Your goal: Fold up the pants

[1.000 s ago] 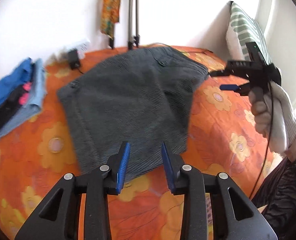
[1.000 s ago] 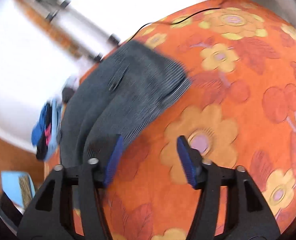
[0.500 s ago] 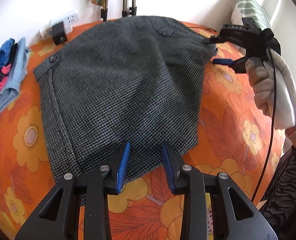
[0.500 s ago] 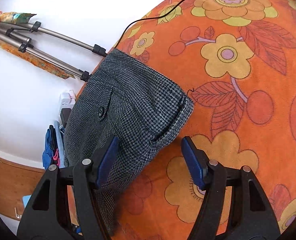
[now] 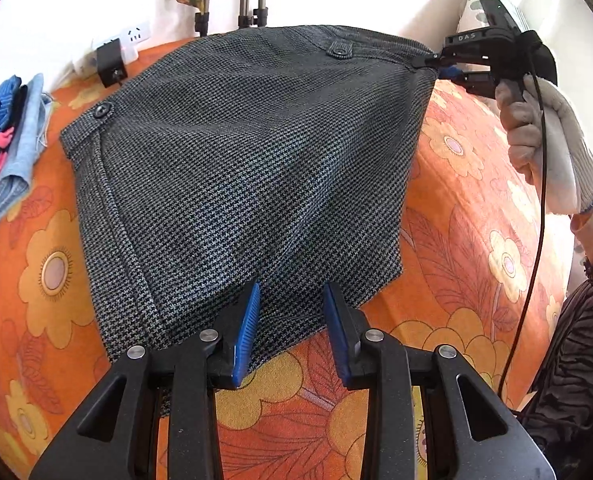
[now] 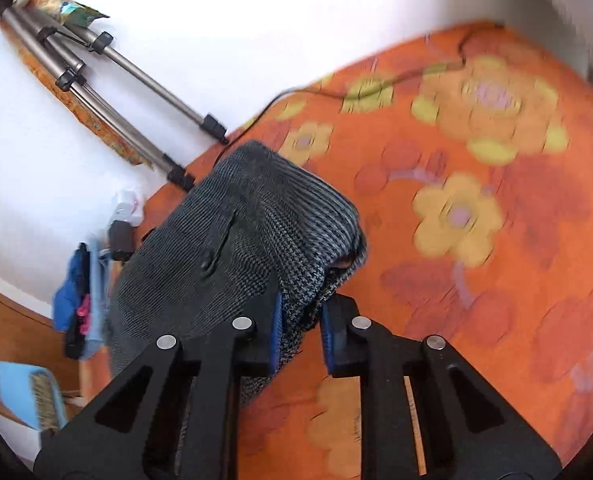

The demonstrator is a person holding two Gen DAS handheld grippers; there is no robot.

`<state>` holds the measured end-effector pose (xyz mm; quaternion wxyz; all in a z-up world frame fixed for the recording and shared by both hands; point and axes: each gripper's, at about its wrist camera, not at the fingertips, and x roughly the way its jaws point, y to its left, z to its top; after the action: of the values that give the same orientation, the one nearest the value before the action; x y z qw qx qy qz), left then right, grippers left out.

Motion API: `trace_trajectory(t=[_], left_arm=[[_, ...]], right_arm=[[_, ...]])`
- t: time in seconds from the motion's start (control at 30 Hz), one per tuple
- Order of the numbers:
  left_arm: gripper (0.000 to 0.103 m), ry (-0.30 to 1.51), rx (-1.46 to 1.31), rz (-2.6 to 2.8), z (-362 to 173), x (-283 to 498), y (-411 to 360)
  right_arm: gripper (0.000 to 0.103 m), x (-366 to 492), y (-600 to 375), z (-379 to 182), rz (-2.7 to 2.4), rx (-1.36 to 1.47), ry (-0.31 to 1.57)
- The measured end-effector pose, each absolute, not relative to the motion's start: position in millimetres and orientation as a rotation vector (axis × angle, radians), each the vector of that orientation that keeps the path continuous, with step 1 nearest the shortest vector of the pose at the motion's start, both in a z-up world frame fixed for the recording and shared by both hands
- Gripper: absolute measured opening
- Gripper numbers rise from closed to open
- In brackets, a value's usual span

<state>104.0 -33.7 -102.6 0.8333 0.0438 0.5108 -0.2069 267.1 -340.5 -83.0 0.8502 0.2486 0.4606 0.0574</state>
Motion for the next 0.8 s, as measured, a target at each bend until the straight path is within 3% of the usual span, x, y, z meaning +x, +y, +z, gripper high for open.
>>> trace_trajectory(t=[0.23, 0.57, 0.8], left_arm=[[0.031, 1.085, 0.097, -0.444, -101, 102, -34], [0.031, 1.029, 0.081, -0.430, -75, 95, -29], [0.031, 0.934, 0.114, -0.426, -51, 95, -40]], right_arm=[[0.017, 274, -335, -99, 0.068, 0.442, 1.015], [0.047, 256, -350, -86, 0.074, 0.502, 0.994], [0.047, 240, -351, -83, 0.116, 0.561, 1.008]])
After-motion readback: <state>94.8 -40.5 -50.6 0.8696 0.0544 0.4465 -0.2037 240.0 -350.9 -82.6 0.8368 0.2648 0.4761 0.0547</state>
